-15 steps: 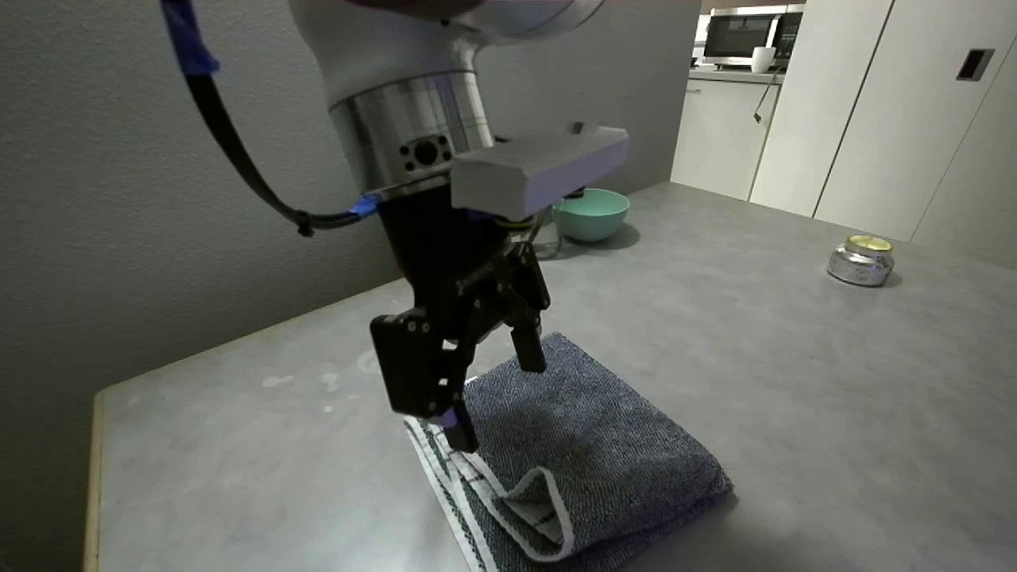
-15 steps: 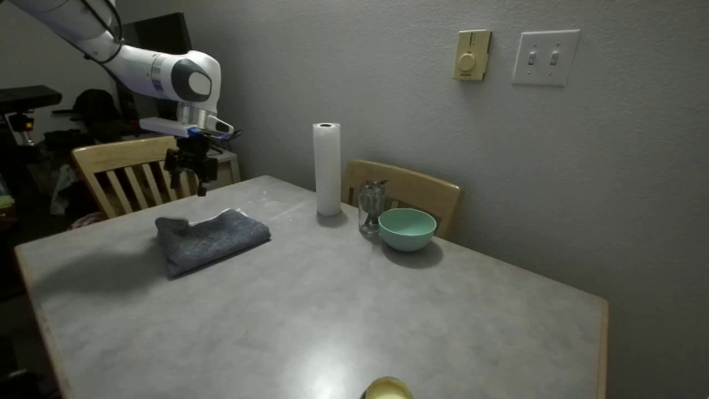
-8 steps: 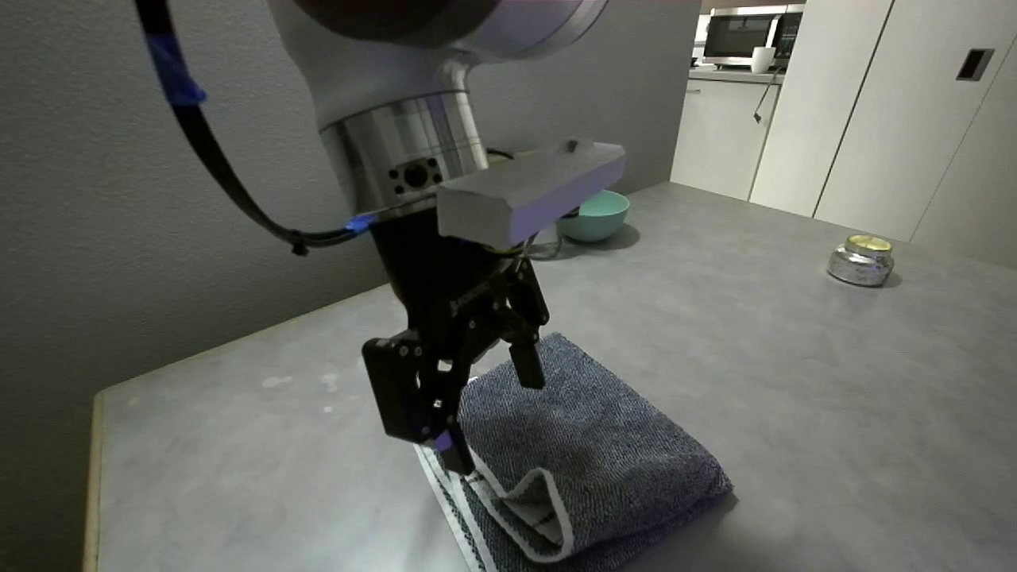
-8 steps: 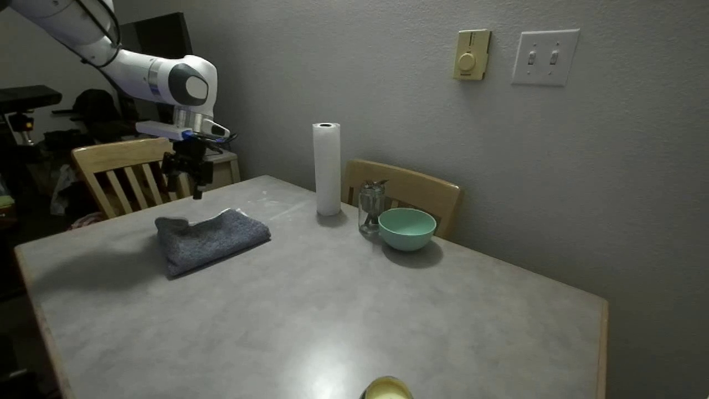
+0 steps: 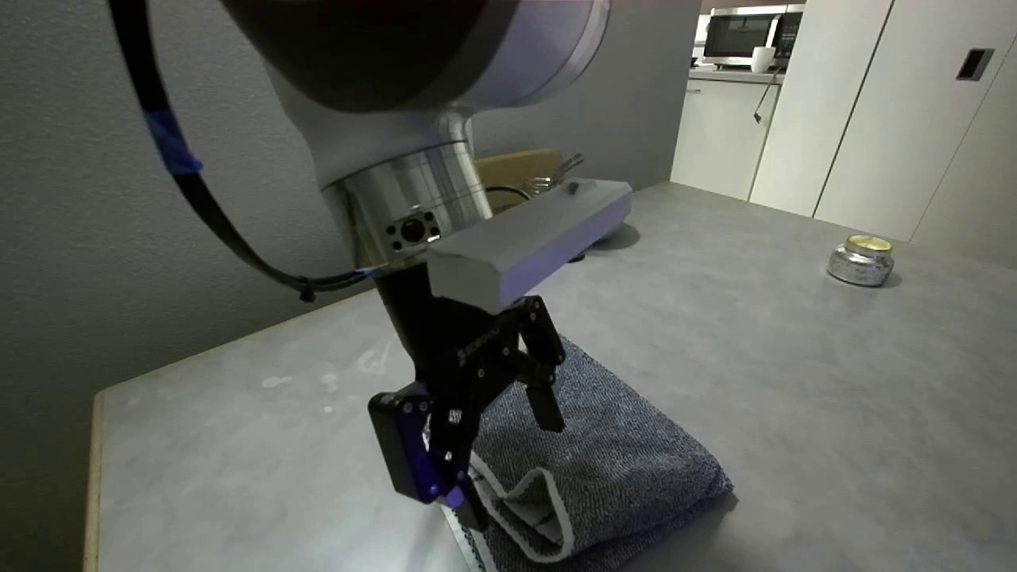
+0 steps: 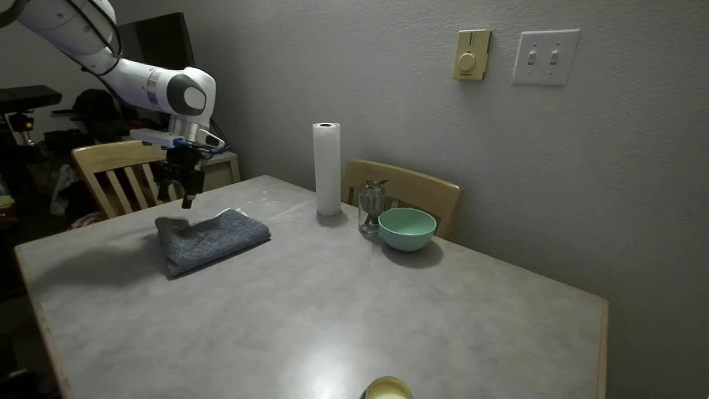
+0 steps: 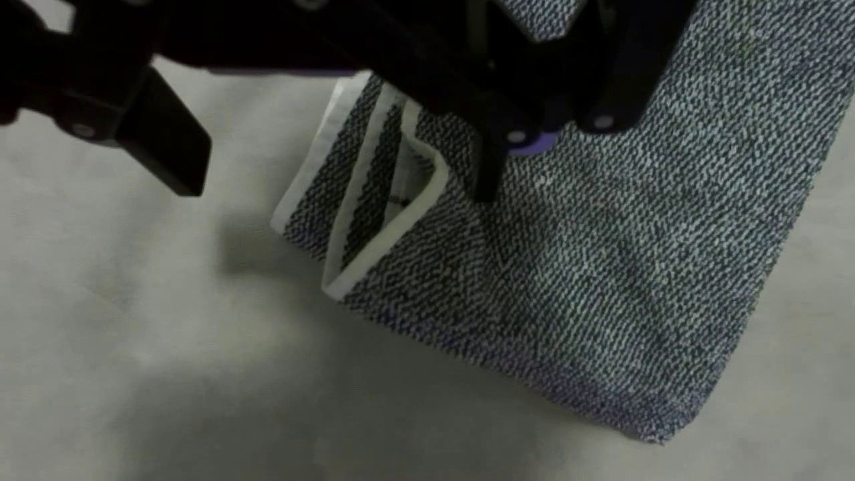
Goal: Unfold and then fold the towel
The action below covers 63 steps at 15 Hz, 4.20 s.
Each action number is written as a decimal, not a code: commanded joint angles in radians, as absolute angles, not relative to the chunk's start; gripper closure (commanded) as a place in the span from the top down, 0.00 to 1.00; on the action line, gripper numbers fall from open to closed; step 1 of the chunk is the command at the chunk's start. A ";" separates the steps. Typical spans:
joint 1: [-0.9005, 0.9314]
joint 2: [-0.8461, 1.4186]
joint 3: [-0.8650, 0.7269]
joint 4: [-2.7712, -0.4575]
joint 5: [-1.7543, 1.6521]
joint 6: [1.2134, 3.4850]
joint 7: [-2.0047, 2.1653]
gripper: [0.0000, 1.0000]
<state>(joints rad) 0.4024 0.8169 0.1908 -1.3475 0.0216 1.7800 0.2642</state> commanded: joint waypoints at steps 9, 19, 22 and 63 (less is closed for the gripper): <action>0.376 0.750 0.182 -1.558 0.147 1.797 0.355 1.00; 0.395 0.726 0.148 -1.586 0.102 1.804 0.419 1.00; 0.412 0.726 0.130 -1.577 0.049 1.828 0.438 1.00; 0.418 0.791 0.140 -1.523 -0.049 1.927 0.315 0.09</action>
